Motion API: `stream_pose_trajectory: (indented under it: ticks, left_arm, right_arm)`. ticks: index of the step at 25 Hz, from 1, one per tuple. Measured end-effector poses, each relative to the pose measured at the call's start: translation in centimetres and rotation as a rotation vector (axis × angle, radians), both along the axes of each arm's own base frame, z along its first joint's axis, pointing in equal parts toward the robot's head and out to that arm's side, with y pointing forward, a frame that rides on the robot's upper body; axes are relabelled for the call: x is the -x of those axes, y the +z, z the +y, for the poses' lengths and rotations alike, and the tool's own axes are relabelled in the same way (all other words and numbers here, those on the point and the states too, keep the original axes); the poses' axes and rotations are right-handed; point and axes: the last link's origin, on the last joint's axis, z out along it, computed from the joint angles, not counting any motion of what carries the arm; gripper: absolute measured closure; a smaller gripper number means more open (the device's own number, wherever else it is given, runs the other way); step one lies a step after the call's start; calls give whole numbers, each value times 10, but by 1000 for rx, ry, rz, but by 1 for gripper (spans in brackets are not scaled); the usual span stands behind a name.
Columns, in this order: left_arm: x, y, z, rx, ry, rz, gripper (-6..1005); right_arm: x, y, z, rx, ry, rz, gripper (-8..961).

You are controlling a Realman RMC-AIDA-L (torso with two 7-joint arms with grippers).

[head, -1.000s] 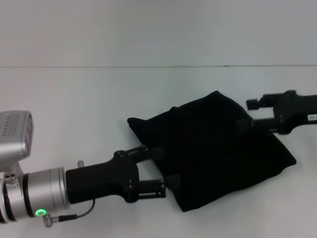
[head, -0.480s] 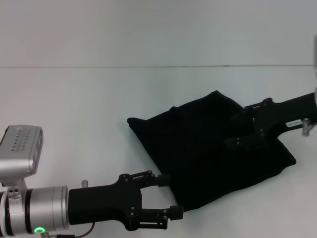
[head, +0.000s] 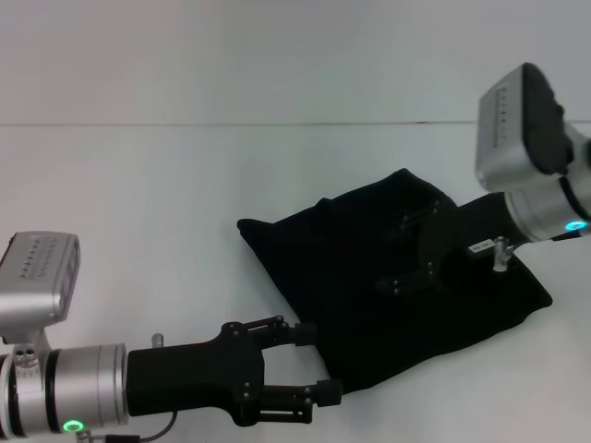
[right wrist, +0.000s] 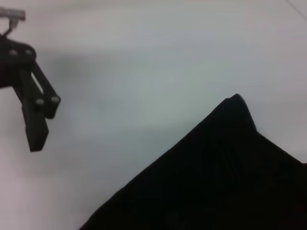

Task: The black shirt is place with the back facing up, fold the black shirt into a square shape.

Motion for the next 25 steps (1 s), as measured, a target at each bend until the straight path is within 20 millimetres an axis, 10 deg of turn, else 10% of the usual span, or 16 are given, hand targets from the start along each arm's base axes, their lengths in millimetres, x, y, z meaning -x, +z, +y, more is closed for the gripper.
stream_pose_trajectory:
  ticks: [7, 25]
  left_arm:
    - [0, 2, 3, 7, 20, -1, 110]
    - [1, 4, 7, -13, 32, 5, 111]
  right_arm:
    - [3, -12, 3, -23, 21, -55, 213]
    - [7, -4, 5, -30, 11, -8, 839]
